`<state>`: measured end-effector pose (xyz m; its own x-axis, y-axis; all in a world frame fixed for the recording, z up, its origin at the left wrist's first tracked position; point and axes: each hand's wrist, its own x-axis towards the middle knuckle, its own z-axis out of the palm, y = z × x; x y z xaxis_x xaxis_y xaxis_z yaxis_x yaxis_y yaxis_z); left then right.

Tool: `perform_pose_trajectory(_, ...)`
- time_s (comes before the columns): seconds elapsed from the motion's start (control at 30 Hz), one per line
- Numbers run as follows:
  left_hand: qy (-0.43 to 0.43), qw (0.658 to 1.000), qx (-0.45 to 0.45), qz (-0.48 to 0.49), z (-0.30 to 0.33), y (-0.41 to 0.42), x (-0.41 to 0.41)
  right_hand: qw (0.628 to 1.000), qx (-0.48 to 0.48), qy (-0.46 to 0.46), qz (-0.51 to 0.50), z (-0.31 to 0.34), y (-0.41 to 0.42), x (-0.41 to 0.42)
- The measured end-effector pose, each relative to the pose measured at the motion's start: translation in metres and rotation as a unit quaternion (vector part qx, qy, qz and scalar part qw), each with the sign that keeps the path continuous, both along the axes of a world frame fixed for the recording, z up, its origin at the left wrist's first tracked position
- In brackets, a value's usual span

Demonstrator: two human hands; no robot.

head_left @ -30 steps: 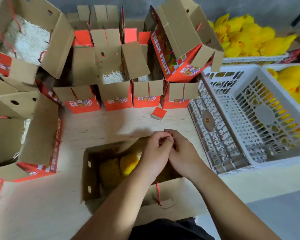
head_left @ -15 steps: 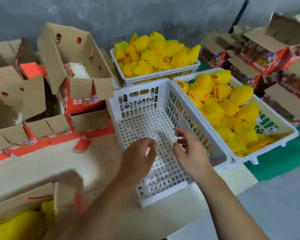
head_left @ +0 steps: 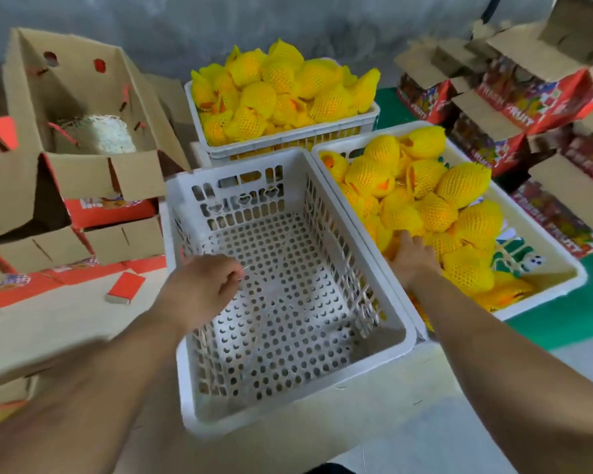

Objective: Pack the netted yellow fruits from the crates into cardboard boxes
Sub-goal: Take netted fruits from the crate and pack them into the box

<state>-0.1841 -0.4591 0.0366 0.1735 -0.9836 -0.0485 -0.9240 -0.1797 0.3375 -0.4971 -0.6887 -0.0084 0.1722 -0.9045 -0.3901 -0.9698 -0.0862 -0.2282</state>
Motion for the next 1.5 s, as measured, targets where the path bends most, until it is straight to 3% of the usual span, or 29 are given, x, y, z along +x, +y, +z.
perform_pose_trajectory(0.1,-0.015,0.999,-0.018,0.033,-0.002,-0.007,0.017,1.000,0.001,0.001,0.008,-0.001,0.007,-0.002)
perform_pose_trajectory(0.27,-0.022,0.997,-0.059,0.050,-0.013,-0.003,0.018,0.994,0.093,0.029,0.046,0.012,0.014,-0.026)
perform_pose_trajectory(0.37,-0.041,0.996,-0.054,0.055,-0.011,-0.006,0.019,0.993,0.082,0.028,0.077,0.017,0.016,-0.030)
perform_pose_trajectory(0.47,-0.071,0.996,-0.031,0.048,-0.011,-0.008,0.017,0.988,0.014,-0.141,-0.060,0.021,0.024,-0.032)
perform_pose_trajectory(0.6,-0.070,0.995,-0.010,0.065,-0.011,-0.010,0.017,0.889,-0.101,-0.361,-0.261,0.042,0.035,-0.031)
perform_pose_trajectory(0.7,-0.045,0.997,-0.001,0.057,-0.010,-0.012,0.015,0.821,-0.040,-0.476,-0.313,0.072,0.053,0.005)
perform_pose_trajectory(0.8,0.043,0.997,-0.029,0.065,-0.008,-0.001,0.008,0.827,0.012,-0.511,-0.234,0.091,0.082,0.055)
perform_pose_trajectory(0.9,0.232,0.962,-0.112,0.085,0.001,0.005,-0.020,0.820,0.054,-0.546,-0.165,0.098,0.106,0.097)
perform_pose_trajectory(0.97,0.376,0.919,-0.110,0.042,0.006,-0.003,-0.049,0.791,0.213,-0.559,-0.131,0.095,0.121,0.115)
perform_pose_trajectory(1.03,0.464,0.878,-0.118,0.028,0.004,-0.014,-0.073,0.766,0.333,-0.542,-0.091,0.082,0.130,0.117)
perform_pose_trajectory(1.07,0.484,0.864,-0.132,0.050,0.002,-0.017,-0.078,0.774,0.337,-0.531,-0.076,0.078,0.131,0.114)
perform_pose_trajectory(1.13,0.487,0.853,-0.155,0.109,-0.003,-0.017,-0.080,0.824,0.251,-0.506,-0.042,0.074,0.118,0.097)
perform_pose_trajectory(1.23,0.520,0.821,-0.153,0.180,-0.012,-0.013,-0.081,0.908,-0.035,-0.416,-0.030,0.066,0.057,0.058)
perform_pose_trajectory(1.3,0.551,0.793,-0.131,0.223,-0.014,-0.012,-0.085,0.944,-0.169,-0.282,-0.006,0.048,0.004,0.030)
perform_pose_trajectory(1.4,0.605,0.728,-0.101,0.307,-0.013,-0.011,-0.094,0.986,-0.129,-0.109,0.009,0.006,-0.049,0.002)
perform_pose_trajectory(1.5,0.624,0.688,-0.072,0.364,-0.018,-0.002,-0.095,0.990,-0.099,-0.096,0.010,-0.025,-0.055,-0.002)
